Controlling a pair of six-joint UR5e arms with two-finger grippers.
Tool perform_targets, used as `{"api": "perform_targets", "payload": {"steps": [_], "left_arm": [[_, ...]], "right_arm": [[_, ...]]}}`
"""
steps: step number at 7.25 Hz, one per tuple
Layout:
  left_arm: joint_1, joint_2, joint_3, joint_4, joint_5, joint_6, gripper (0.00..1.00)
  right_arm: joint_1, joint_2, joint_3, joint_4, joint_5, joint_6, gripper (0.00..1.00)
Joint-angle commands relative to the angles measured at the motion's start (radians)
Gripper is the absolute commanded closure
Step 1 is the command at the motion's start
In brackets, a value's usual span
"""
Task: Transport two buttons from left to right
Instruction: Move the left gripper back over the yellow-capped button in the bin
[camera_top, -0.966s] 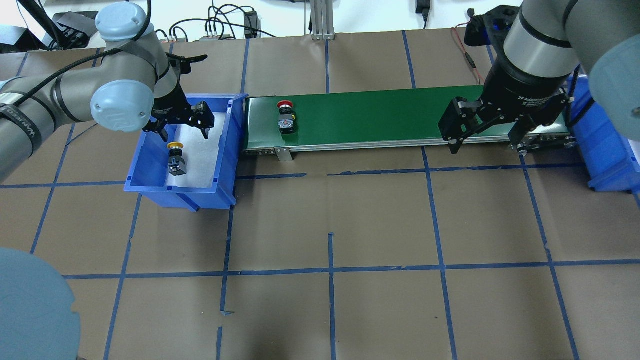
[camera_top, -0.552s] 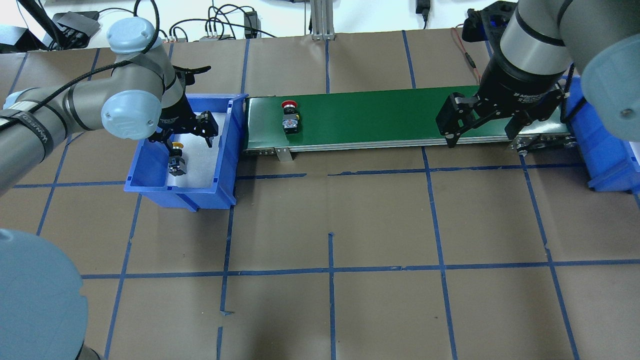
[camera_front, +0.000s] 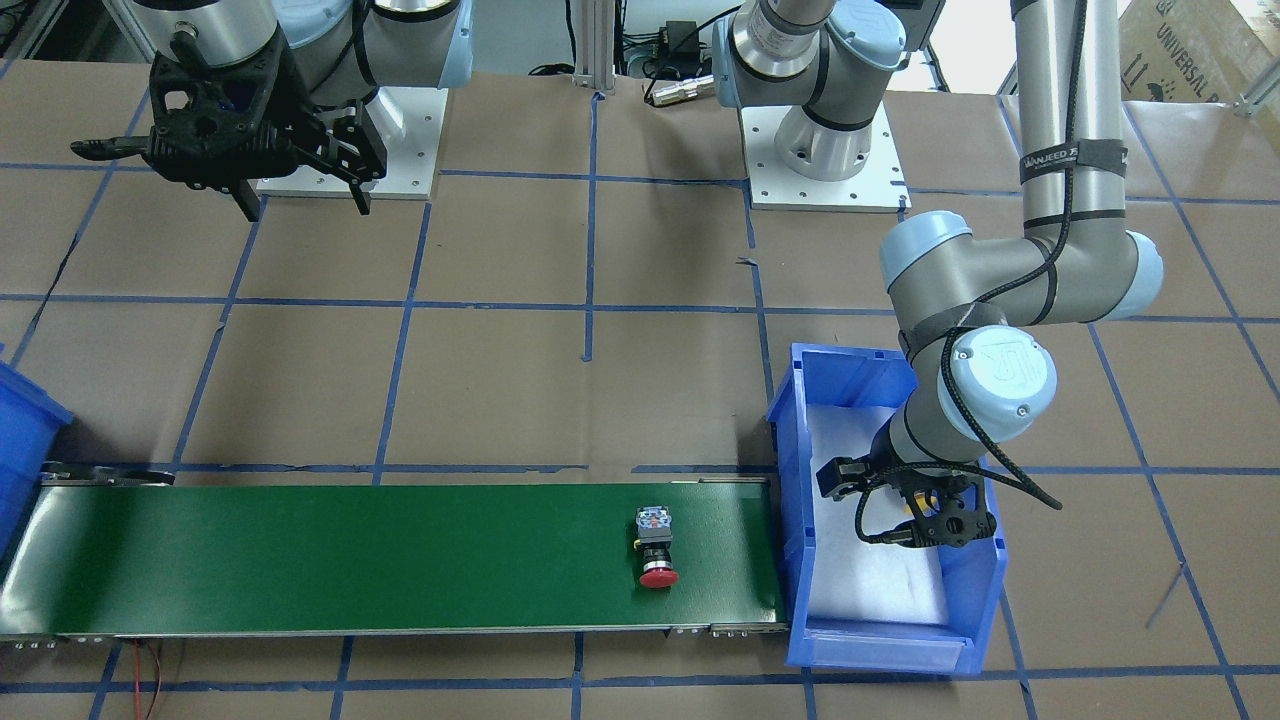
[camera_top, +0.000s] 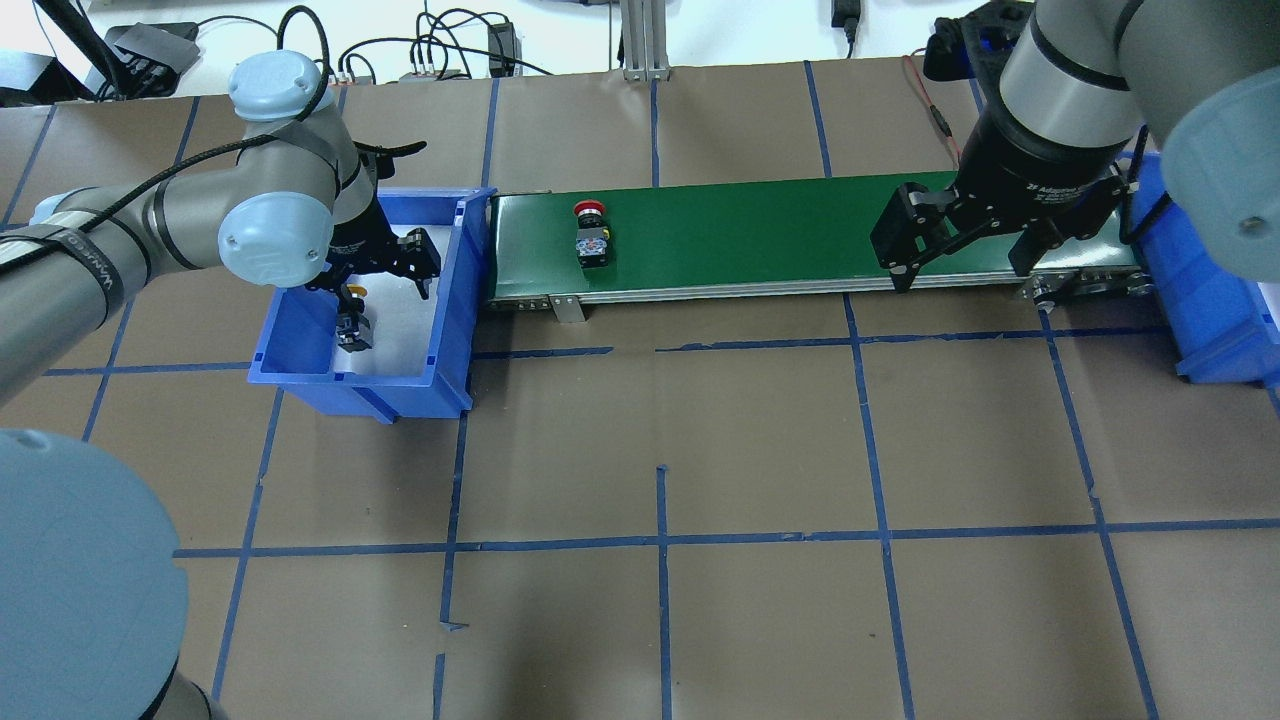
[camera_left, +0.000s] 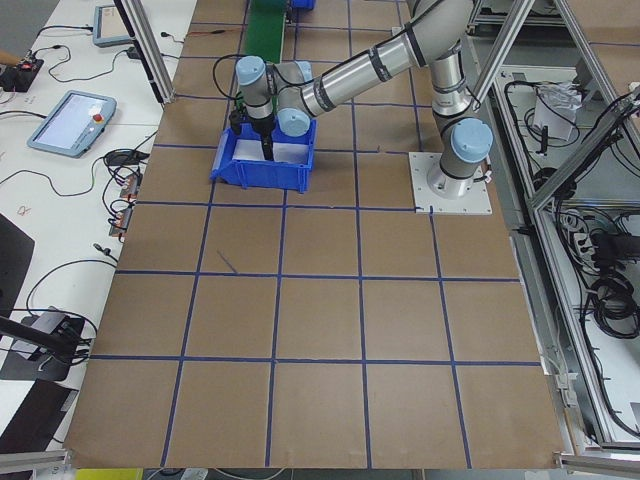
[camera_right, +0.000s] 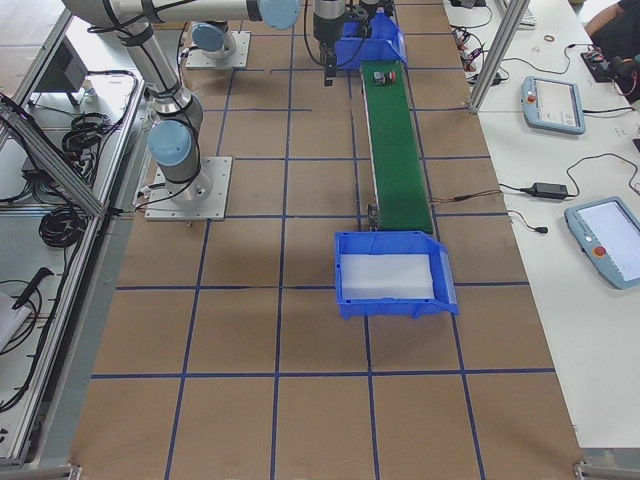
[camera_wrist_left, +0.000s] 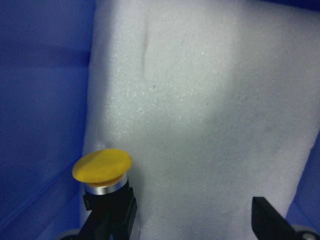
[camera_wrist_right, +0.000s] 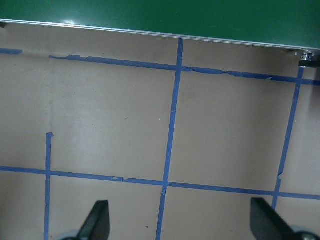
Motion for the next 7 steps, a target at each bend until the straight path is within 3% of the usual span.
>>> {"api": "perform_targets", "payload": {"steps": [1, 7], "left_arm": [[0.000, 0.000, -0.008, 0.002, 0.025, -0.009, 0.00], [0.000, 0.020, -0.039, 0.001, 0.066, -0.082, 0.00]], "right_arm": [[0.000, 0.000, 0.000, 0.000, 0.000, 0.000, 0.00], [-0.001, 0.000, 0.003, 0.001, -0.003, -0.002, 0.00]]}}
